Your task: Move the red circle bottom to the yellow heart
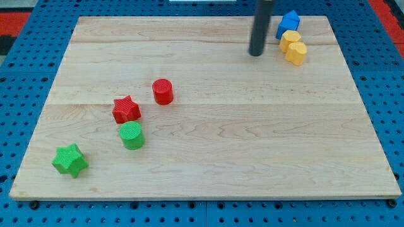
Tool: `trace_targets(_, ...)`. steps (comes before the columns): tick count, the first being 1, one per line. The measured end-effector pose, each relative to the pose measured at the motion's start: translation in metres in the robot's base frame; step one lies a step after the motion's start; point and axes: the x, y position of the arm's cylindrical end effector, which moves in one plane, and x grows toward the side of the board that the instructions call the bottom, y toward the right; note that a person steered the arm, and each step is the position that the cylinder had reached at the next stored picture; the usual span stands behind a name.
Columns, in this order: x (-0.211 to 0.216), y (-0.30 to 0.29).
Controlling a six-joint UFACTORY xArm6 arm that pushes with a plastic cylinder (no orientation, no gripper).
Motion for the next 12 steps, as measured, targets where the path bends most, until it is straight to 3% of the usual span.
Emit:
trace_targets(2, 0.008, -0.233)
trace_targets(3, 0.056, -0.333)
trace_targets(4, 0.1, -0.356)
trace_targets(5, 0.118, -0.319)
trace_targets(8, 0.111, -0.072)
trace_targets(9, 0.11, -0.016)
trace_targets(12, 0.111, -0.007)
